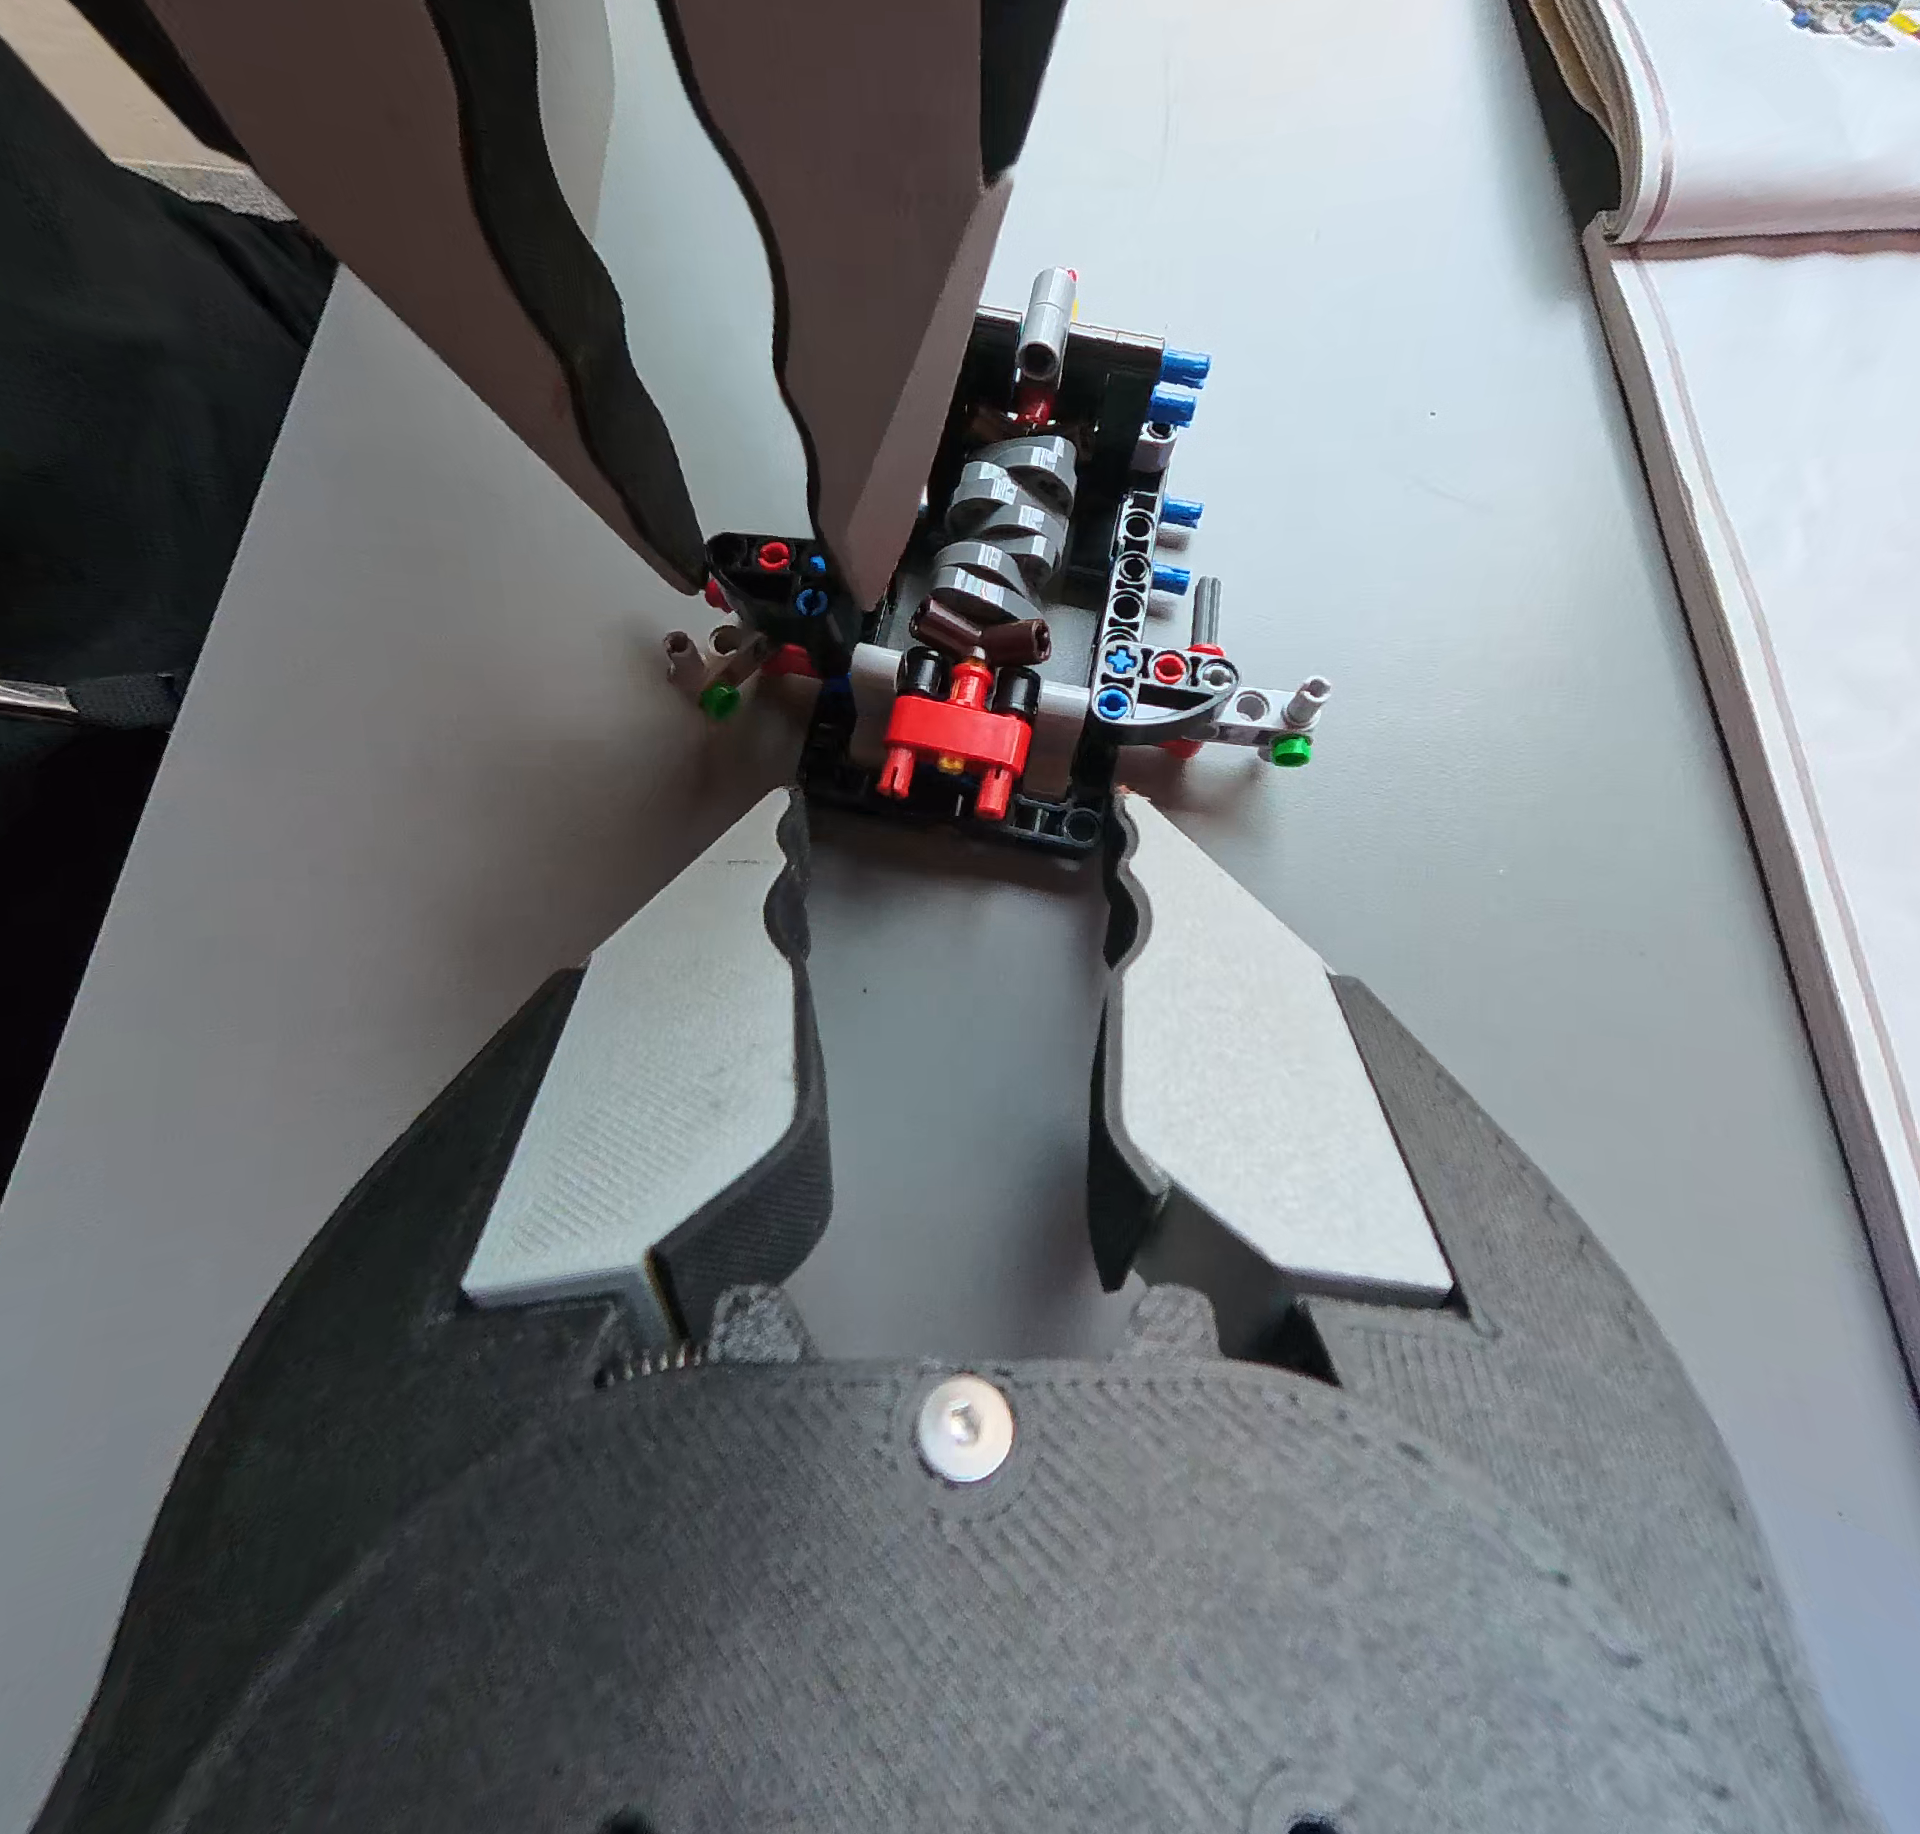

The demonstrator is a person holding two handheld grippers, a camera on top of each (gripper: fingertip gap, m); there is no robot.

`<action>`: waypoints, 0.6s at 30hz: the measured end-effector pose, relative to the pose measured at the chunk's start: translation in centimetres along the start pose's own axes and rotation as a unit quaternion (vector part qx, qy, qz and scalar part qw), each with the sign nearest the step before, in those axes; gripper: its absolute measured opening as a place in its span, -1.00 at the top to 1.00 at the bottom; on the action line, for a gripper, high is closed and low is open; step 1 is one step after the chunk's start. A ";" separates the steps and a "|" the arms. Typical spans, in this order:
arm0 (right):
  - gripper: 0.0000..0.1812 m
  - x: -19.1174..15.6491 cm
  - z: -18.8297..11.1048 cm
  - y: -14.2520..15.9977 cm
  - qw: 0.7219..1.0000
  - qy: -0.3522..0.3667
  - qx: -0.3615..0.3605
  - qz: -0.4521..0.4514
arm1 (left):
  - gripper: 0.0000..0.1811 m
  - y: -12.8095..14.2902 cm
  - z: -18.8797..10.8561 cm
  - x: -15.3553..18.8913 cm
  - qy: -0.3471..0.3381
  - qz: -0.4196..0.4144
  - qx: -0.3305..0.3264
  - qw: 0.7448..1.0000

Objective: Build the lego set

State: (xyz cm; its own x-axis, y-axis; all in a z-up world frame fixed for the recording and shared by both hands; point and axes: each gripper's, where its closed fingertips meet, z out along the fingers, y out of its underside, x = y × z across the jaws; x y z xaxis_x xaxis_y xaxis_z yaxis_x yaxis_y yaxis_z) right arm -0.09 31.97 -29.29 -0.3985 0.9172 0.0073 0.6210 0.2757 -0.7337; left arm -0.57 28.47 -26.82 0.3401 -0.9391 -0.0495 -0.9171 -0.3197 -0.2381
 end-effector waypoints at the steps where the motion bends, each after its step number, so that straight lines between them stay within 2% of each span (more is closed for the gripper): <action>1: 0.41 0.0 0.0 0.0 1.000 0.001 0.000 -0.001 | 0.78 0.0 0.0 0.0 -0.001 0.002 0.002 1.000; 11: 0.41 0.0 0.1 0.0 1.000 0.006 -0.001 -0.004 | 0.78 0.1 0.2 -0.1 -0.009 0.034 -0.009 0.999; 18: 0.41 0.1 0.1 0.0 1.000 0.006 0.000 0.000 | 0.78 -0.1 0.3 -0.2 -0.006 0.021 0.001 1.000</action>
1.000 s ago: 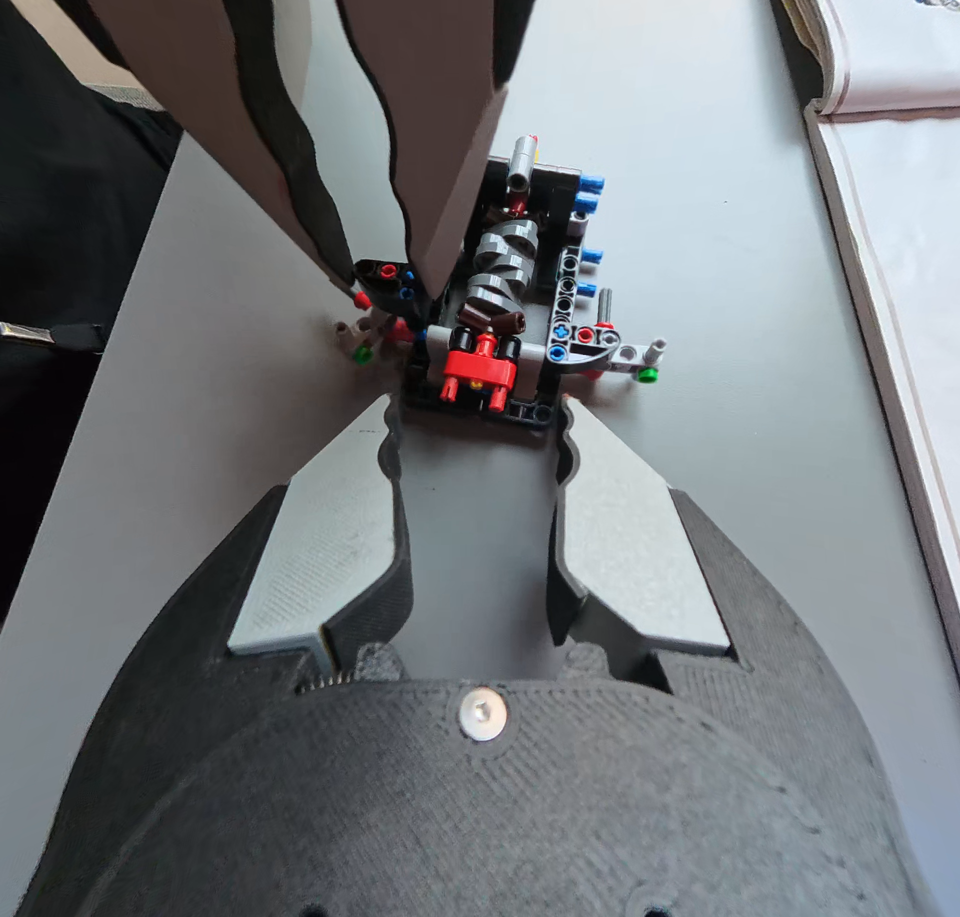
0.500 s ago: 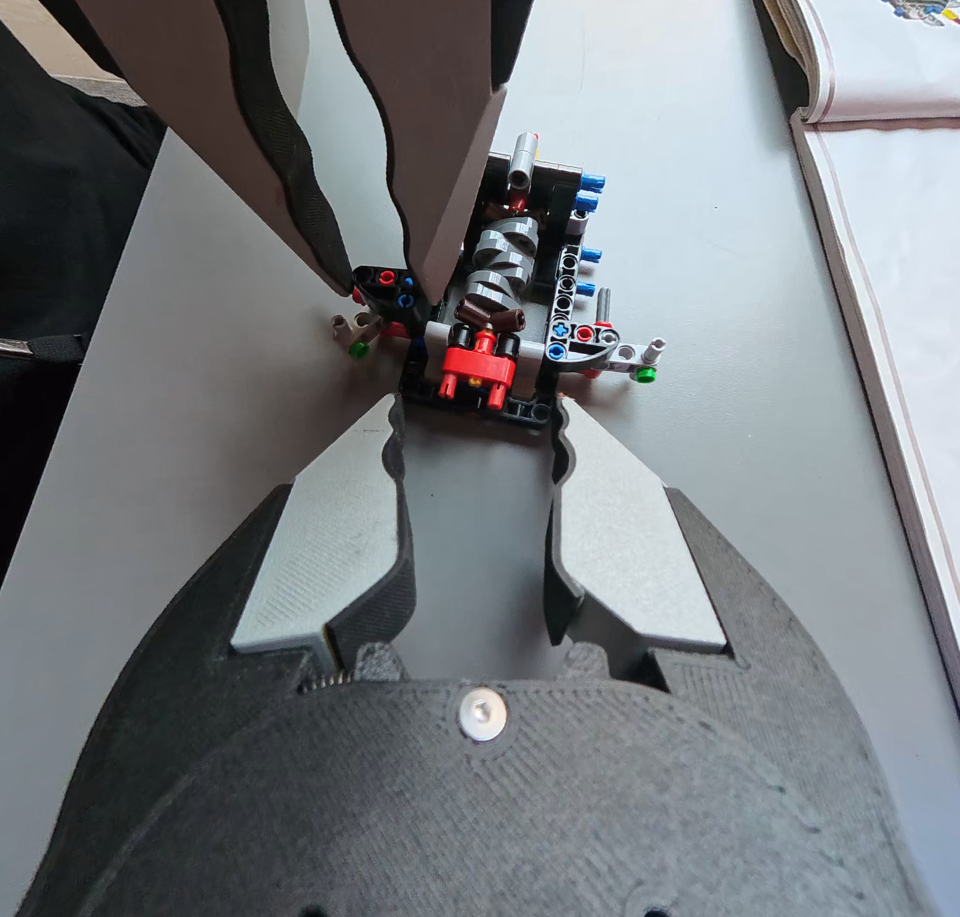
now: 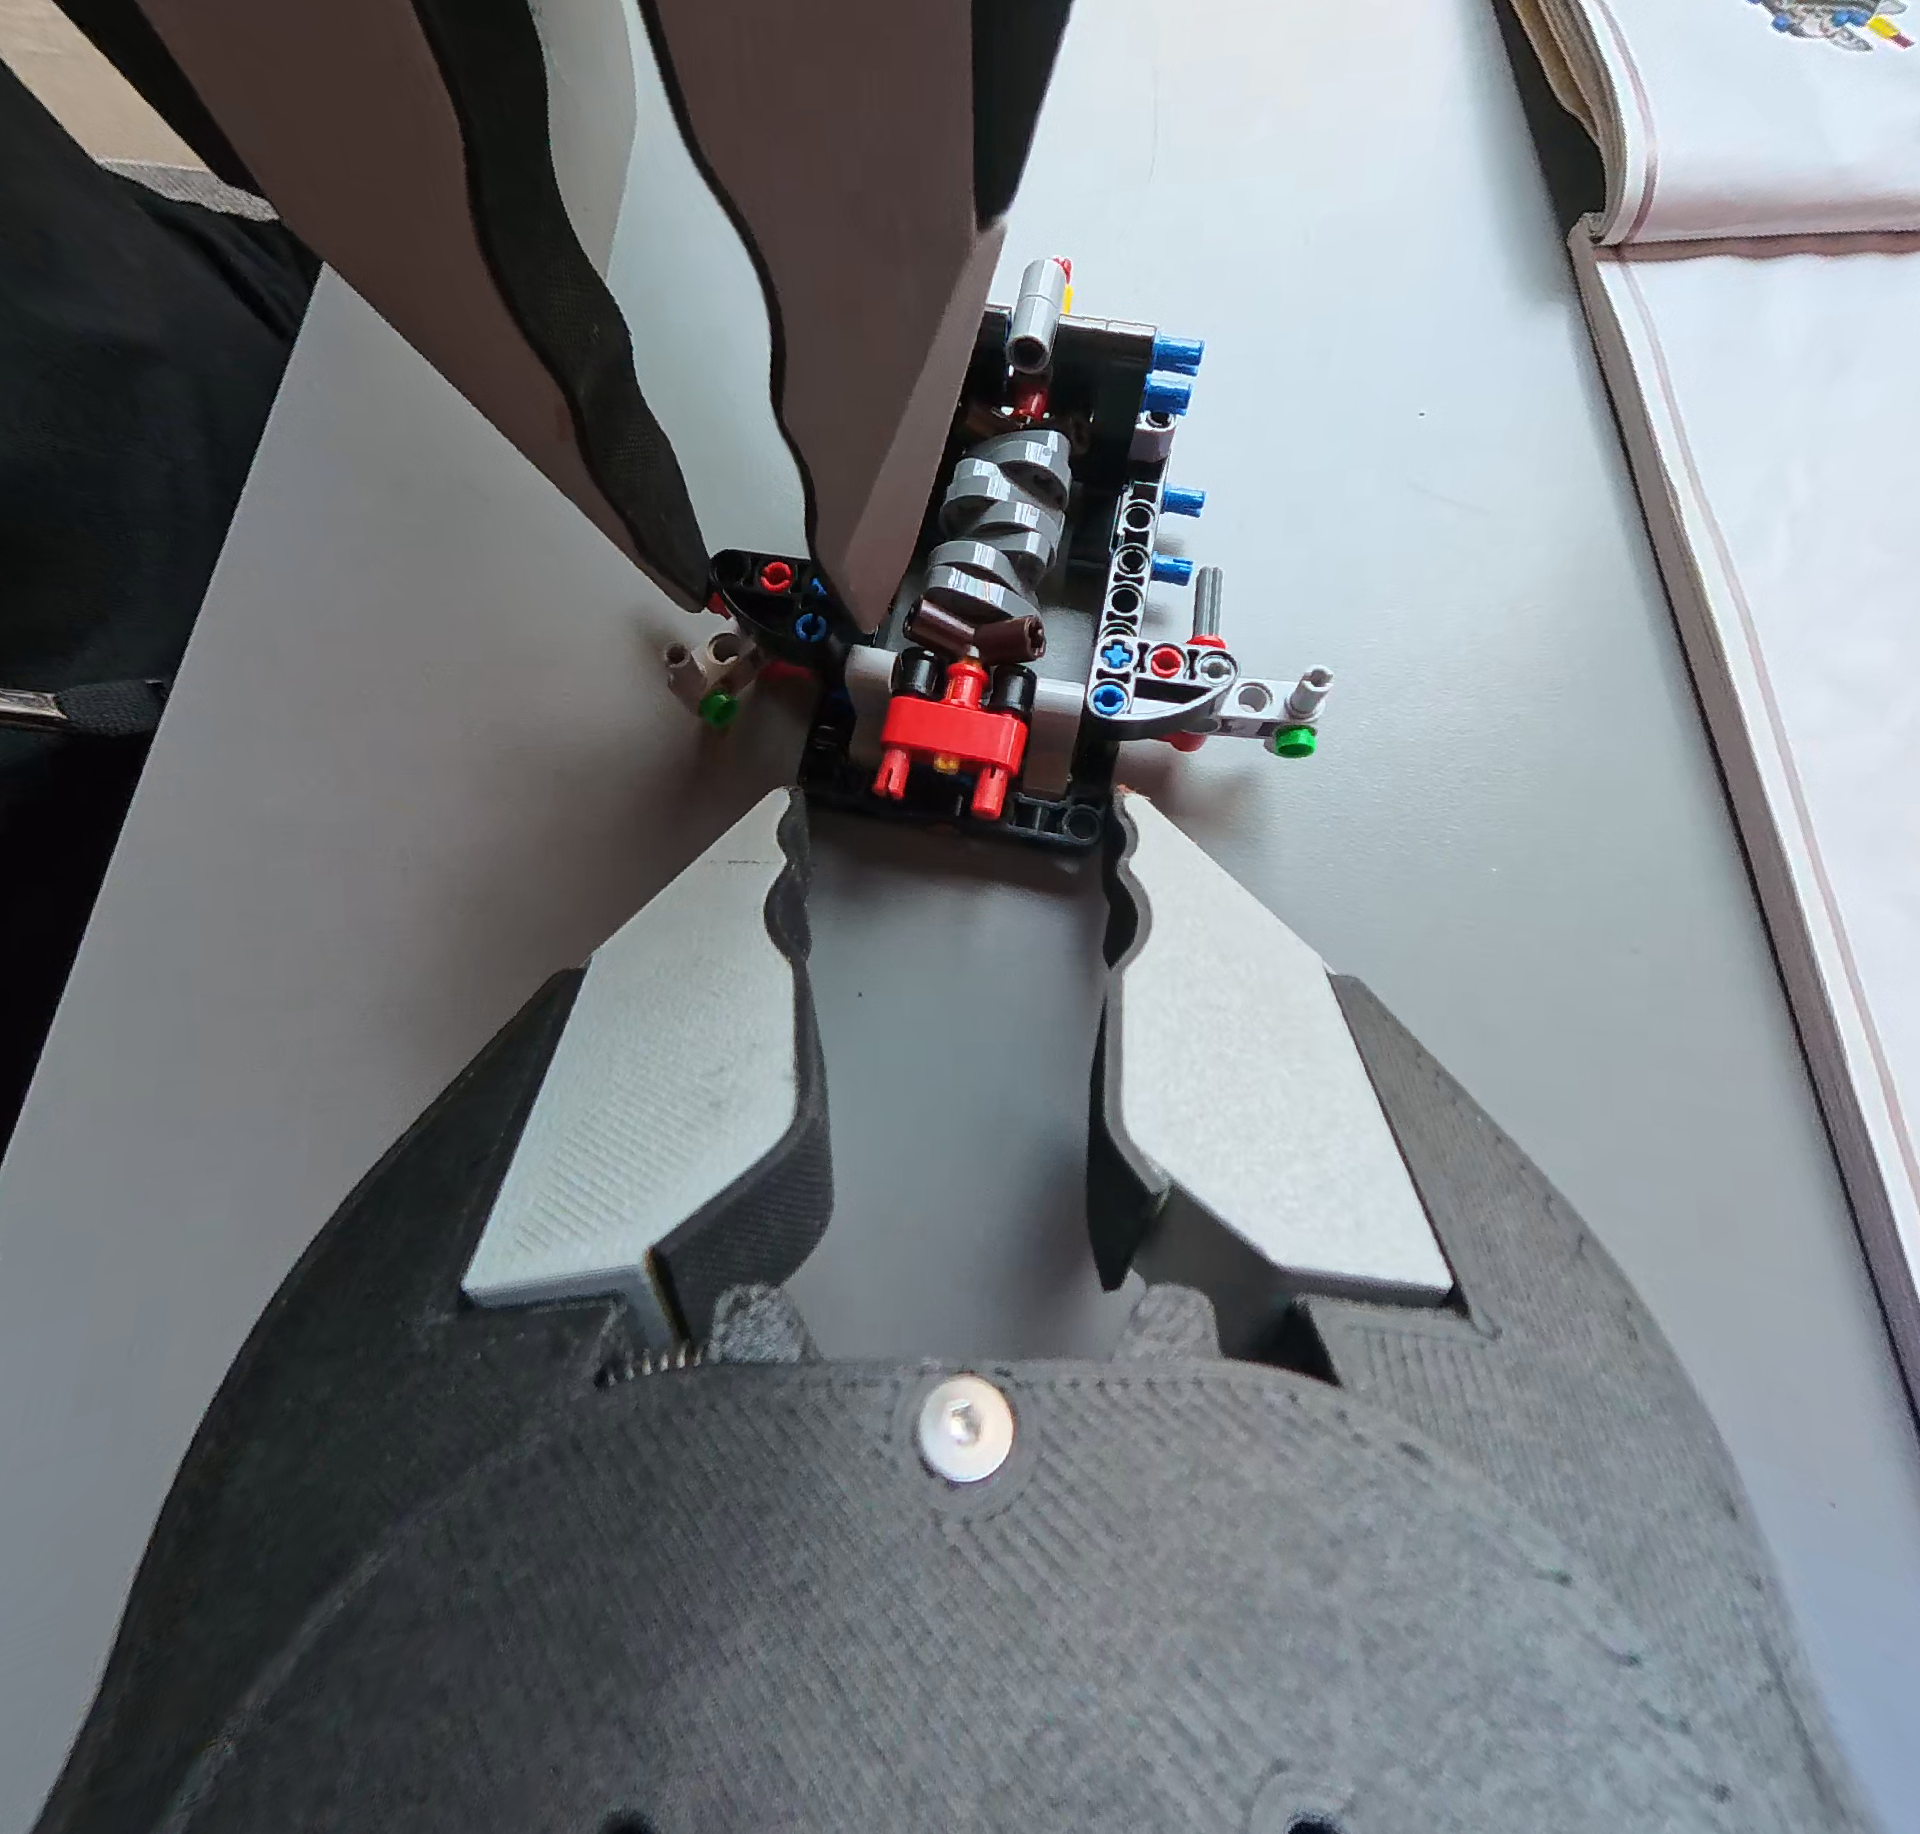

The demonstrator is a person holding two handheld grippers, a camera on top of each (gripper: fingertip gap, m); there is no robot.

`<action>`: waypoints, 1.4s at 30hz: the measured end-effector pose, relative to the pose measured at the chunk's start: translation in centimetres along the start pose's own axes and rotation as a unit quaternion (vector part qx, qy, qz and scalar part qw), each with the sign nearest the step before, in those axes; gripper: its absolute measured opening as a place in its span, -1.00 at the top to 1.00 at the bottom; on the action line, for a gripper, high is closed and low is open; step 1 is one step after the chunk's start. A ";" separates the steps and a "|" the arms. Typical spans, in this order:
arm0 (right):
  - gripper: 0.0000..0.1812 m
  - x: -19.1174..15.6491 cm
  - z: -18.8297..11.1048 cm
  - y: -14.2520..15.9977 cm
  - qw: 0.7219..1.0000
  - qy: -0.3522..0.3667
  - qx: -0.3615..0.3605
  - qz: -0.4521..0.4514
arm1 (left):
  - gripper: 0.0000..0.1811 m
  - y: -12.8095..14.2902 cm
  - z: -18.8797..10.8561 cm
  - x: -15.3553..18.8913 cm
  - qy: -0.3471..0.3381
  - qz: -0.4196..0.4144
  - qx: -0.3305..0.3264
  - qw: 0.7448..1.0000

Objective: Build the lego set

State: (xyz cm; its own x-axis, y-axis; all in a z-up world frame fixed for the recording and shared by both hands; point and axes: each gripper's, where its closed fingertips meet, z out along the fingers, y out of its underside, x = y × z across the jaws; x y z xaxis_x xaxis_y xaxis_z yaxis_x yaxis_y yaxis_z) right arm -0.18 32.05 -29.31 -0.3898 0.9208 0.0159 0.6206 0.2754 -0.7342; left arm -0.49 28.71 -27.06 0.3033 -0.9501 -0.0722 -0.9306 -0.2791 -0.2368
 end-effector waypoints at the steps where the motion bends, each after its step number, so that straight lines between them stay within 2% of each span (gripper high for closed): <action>1: 0.41 0.0 0.0 0.0 1.000 0.000 0.000 0.000 | 0.78 0.0 0.0 0.0 -0.003 -0.004 0.005 1.000; 7: 0.41 0.0 0.0 0.0 1.000 0.000 0.000 0.000 | 0.78 -0.1 0.1 0.0 0.023 -0.051 0.036 0.998; 12: 0.41 0.0 0.0 0.0 1.000 0.000 0.000 0.001 | 0.79 -0.1 0.1 0.0 0.018 -0.024 0.047 0.998; 15: 0.41 0.0 0.0 0.0 1.000 0.000 0.000 0.002 | 0.78 -0.1 0.1 0.0 0.038 -0.039 0.060 0.997; 29: 0.38 0.2 0.1 -0.1 1.000 0.010 0.000 0.014 | 0.78 -0.6 0.2 -0.1 -0.022 -0.075 0.092 0.993; 35: 0.38 0.2 0.1 -0.1 1.000 0.010 0.000 0.015 | 0.78 -0.6 0.2 -0.1 0.004 -0.093 0.125 0.988; 38: 0.41 0.1 -0.5 0.1 1.000 0.004 -0.006 0.023 | 0.78 -0.6 0.2 -0.1 0.005 -0.097 0.137 0.986; 42: 0.47 0.3 -2.0 -1.0 0.999 0.011 0.031 0.028 | 0.78 -0.7 0.2 -0.2 0.002 -0.098 0.139 0.985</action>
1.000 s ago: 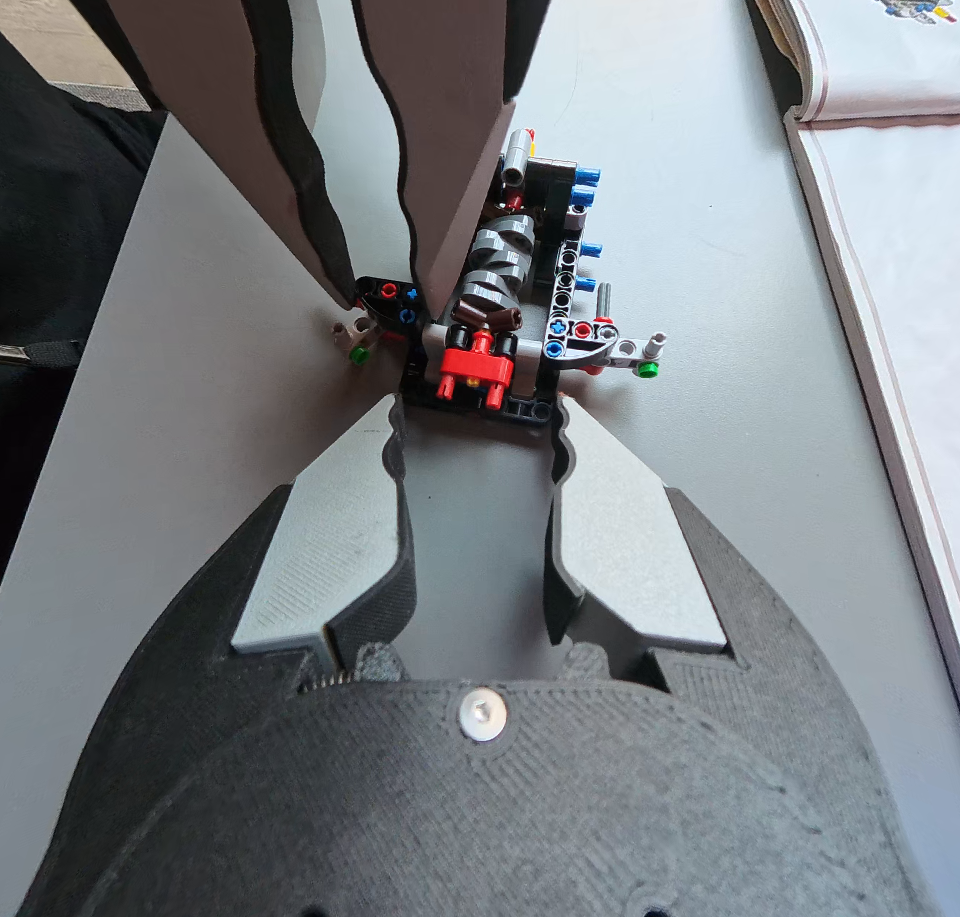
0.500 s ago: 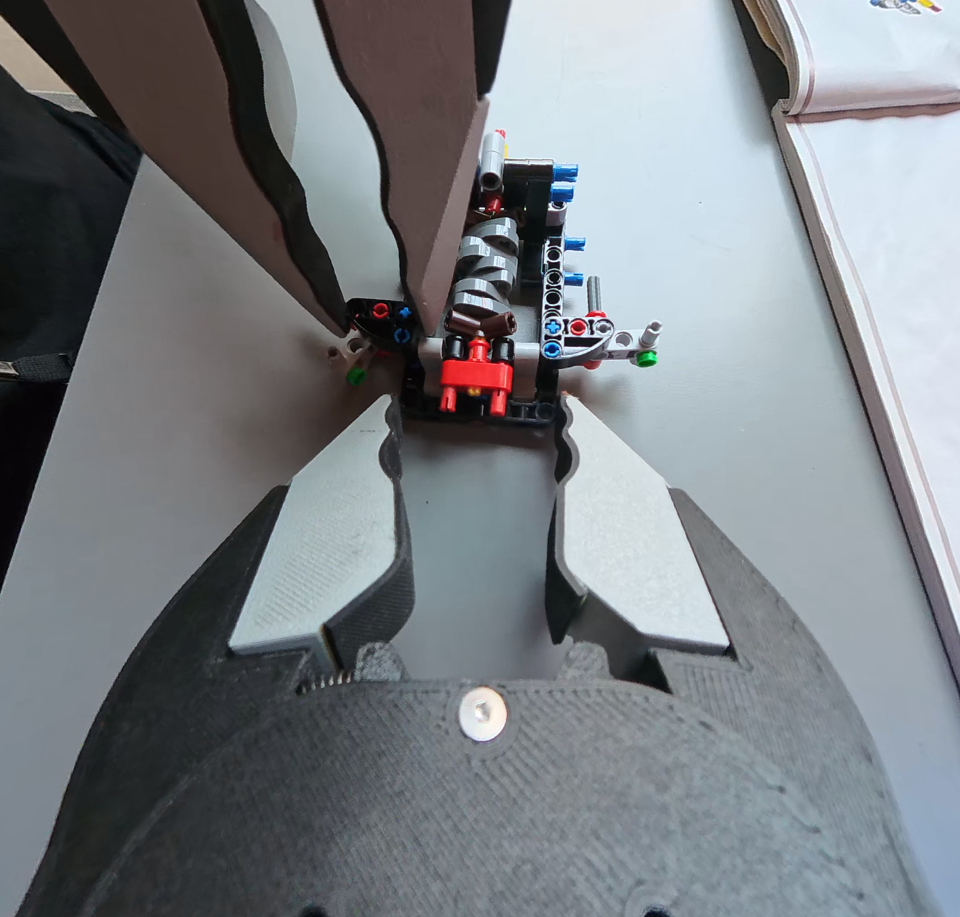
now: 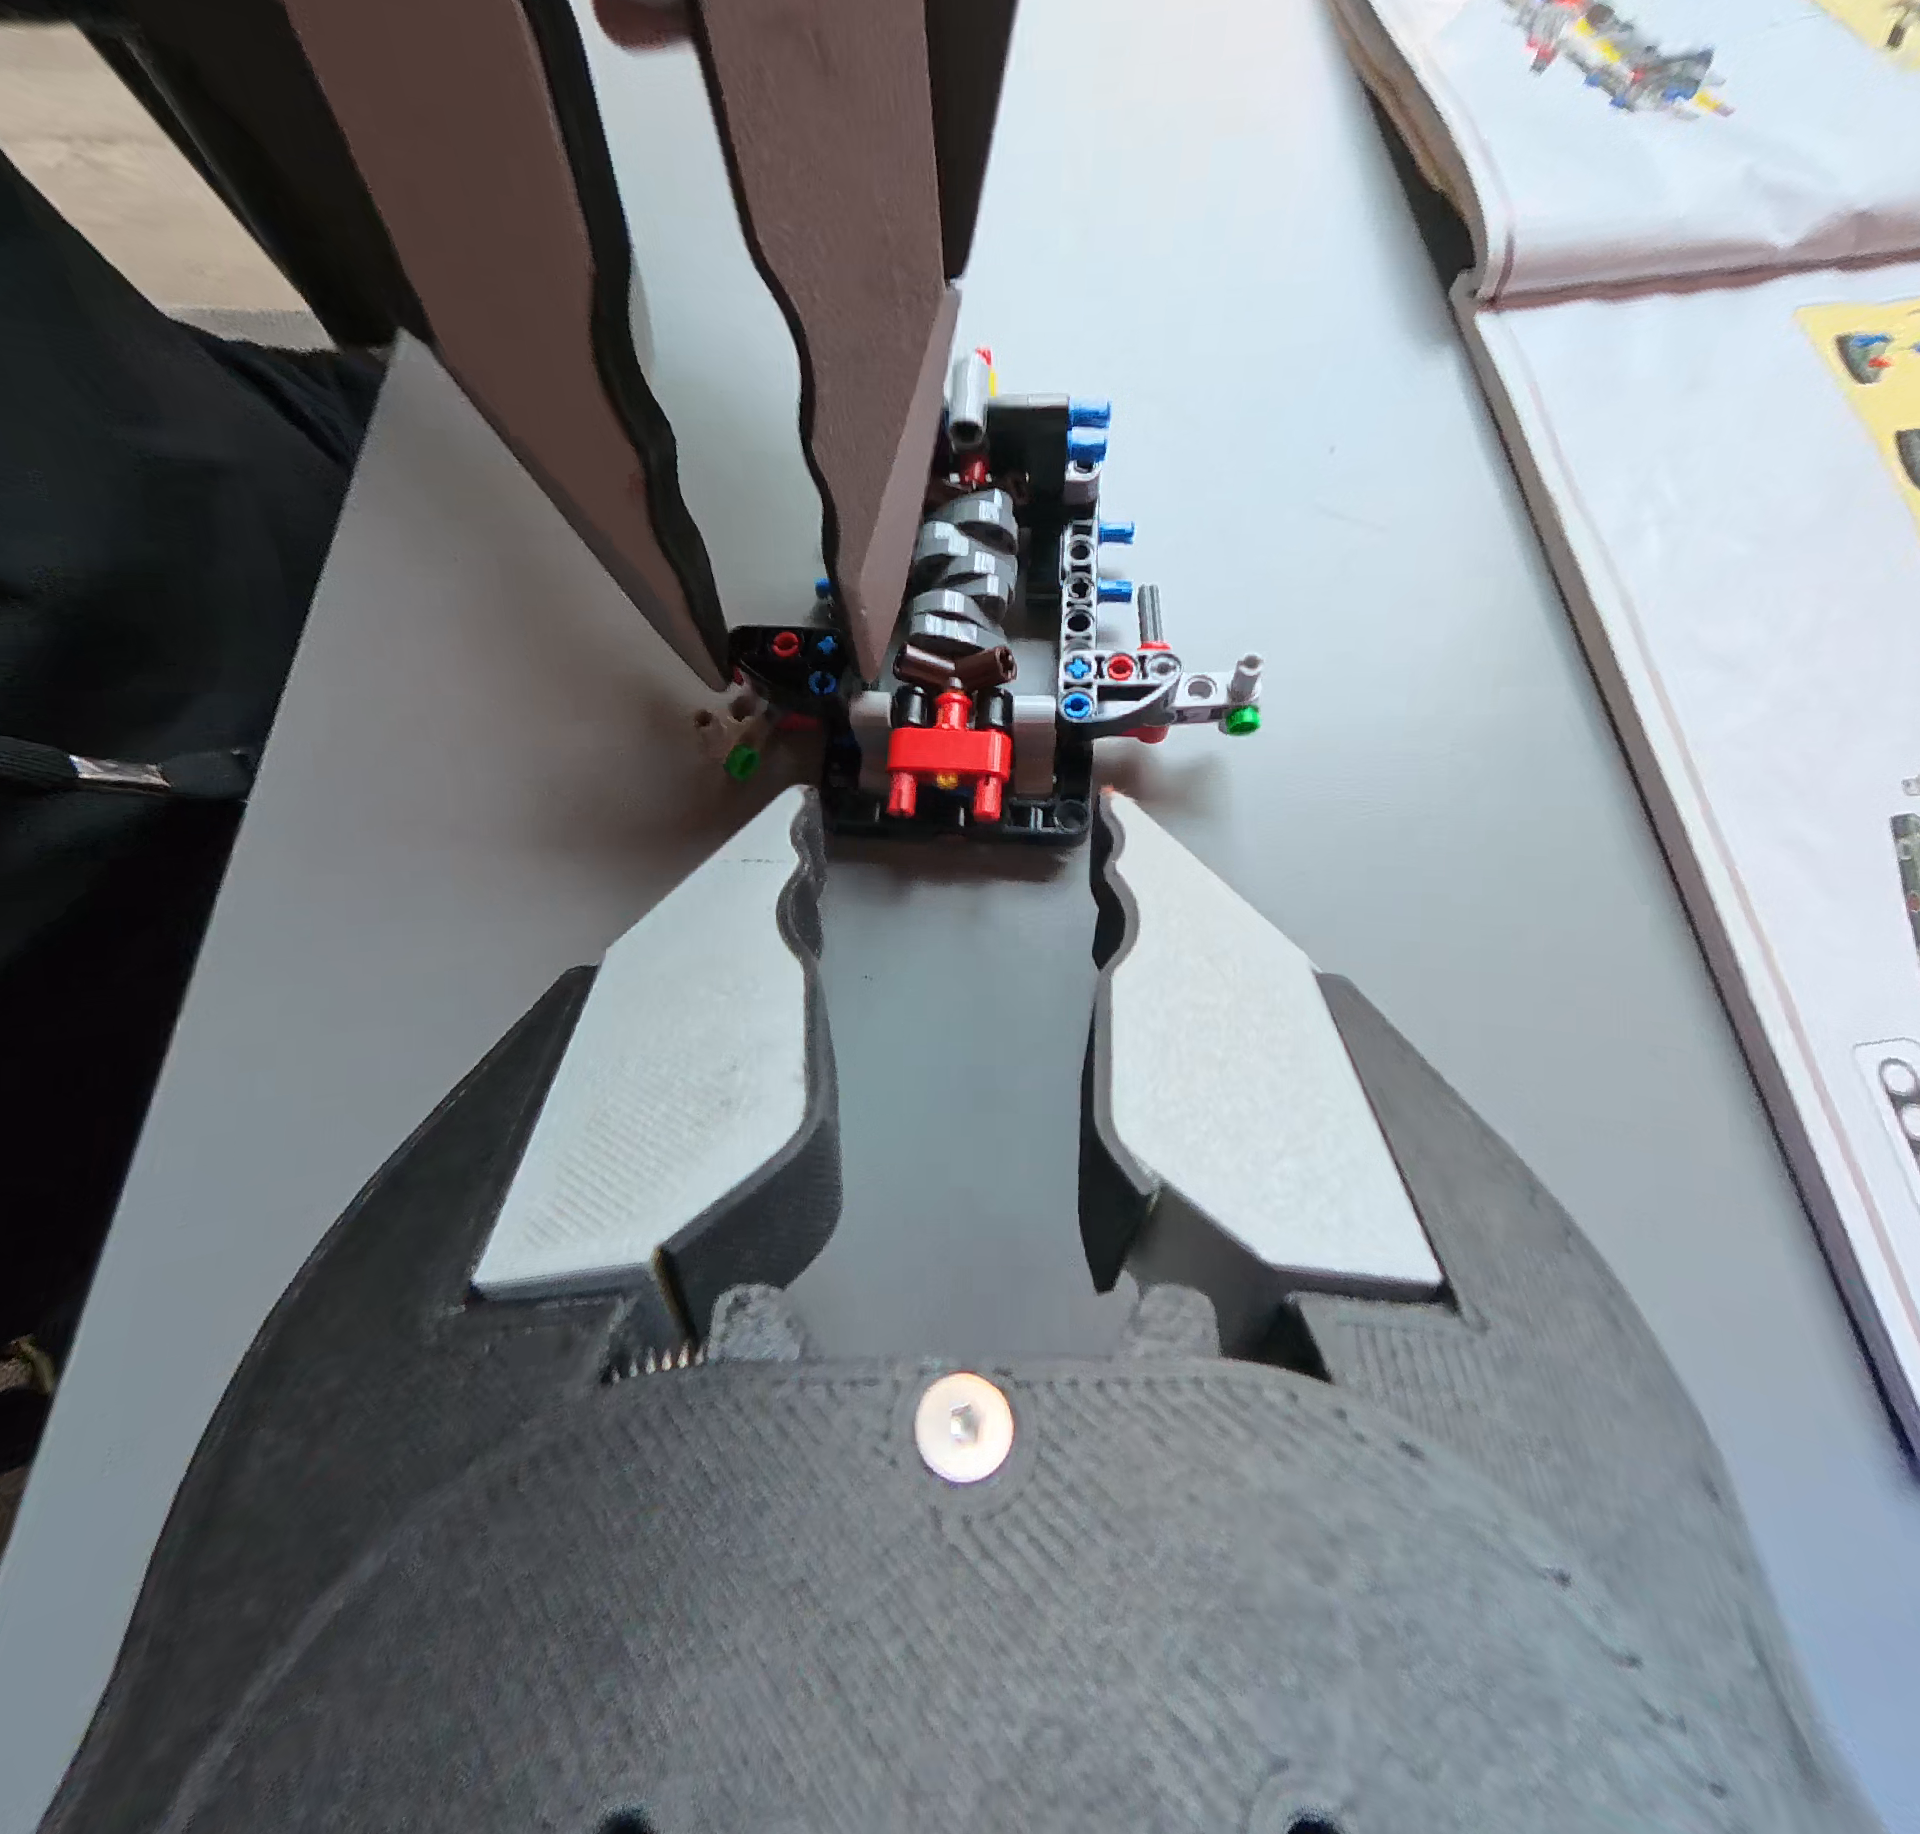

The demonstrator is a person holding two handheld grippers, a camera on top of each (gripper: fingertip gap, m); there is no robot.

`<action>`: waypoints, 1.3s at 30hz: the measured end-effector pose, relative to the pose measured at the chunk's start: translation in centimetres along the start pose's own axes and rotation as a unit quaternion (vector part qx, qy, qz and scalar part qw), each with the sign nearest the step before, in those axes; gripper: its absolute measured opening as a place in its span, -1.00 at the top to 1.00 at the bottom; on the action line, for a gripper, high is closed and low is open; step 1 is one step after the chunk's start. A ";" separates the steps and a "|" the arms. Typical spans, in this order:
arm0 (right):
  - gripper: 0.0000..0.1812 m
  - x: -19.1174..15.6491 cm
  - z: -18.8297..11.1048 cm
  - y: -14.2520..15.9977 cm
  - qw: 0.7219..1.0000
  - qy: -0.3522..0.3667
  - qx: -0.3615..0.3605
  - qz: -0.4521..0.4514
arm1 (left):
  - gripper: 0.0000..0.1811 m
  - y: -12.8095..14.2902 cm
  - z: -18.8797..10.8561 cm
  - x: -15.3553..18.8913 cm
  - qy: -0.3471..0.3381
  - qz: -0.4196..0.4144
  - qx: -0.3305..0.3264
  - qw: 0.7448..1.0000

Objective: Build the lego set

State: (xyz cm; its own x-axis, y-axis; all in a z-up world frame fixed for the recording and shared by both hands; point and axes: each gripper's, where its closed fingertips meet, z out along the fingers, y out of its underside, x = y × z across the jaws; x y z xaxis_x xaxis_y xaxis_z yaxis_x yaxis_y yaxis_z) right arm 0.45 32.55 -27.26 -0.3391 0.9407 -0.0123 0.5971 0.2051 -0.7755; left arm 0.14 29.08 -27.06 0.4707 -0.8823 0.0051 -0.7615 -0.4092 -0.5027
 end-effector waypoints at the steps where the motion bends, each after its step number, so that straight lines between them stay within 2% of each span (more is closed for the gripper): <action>1: 0.47 -0.2 -0.3 -0.5 1.000 0.002 0.011 -0.003 | 0.78 0.0 0.0 0.0 -0.001 0.001 -0.001 1.000; 3: 0.55 -1.3 -0.6 -1.1 1.000 0.002 0.026 -0.006 | 0.78 0.0 0.0 -0.1 -0.007 -0.002 -0.003 1.000; 6: 0.81 -3.3 -0.4 -0.5 1.000 0.005 0.018 -0.014 | 0.78 0.0 0.0 -0.3 -0.019 0.003 -0.005 1.000; 7: 0.80 -3.8 -0.2 -0.5 1.000 0.006 0.021 -0.017 | 0.78 -0.1 0.0 -0.3 -0.020 0.006 -0.003 1.000; 9: 0.66 -4.2 0.2 -0.7 1.000 0.009 0.026 -0.011 | 0.78 -0.1 0.0 -0.3 -0.018 0.006 -0.001 1.000; 11: 0.64 -4.7 0.7 -0.6 1.000 -0.008 0.018 -0.002 | 0.78 -0.1 0.0 -0.3 -0.017 0.004 0.002 1.000; 14: 0.71 -3.2 0.2 -0.1 0.999 0.029 0.005 -0.021 | 0.78 -0.1 0.0 -0.3 -0.017 -0.003 0.005 1.000; 17: 0.94 -1.6 -0.6 0.1 0.998 0.047 0.018 -0.025 | 0.78 -0.1 0.0 -0.3 -0.018 -0.009 0.005 1.000; 19: 0.93 -1.4 -0.8 0.1 0.998 0.049 0.015 -0.032 | 0.78 -0.1 0.0 -0.3 -0.018 -0.012 0.003 1.000; 23: 1.00 -1.8 -0.9 -2.2 0.998 0.032 0.049 -0.032 | 0.78 -0.2 0.0 -0.4 -0.014 -0.017 0.004 1.000; 26: 1.00 -2.2 -0.3 -2.1 0.999 0.016 0.037 -0.033 | 0.78 -0.2 0.0 -0.4 -0.017 -0.020 0.009 1.000; 30: 1.00 -0.3 0.0 -0.6 0.998 0.057 0.010 -0.013 | 0.78 -0.2 0.0 -0.8 -0.035 -0.018 0.013 0.999; 31: 0.96 -0.1 -0.2 -0.6 0.998 0.053 0.021 0.000 | 0.78 -0.1 -0.1 -0.9 -0.039 -0.014 0.012 0.999; 35: 0.47 0.3 -0.3 0.5 0.999 0.027 0.010 0.041 | 0.78 -0.1 -0.1 -0.9 -0.047 -0.003 0.010 0.999; 39: 0.28 0.8 0.9 0.9 0.999 0.022 -0.022 0.025 | 0.78 -0.1 -0.1 -1.0 -0.044 -0.007 0.012 0.999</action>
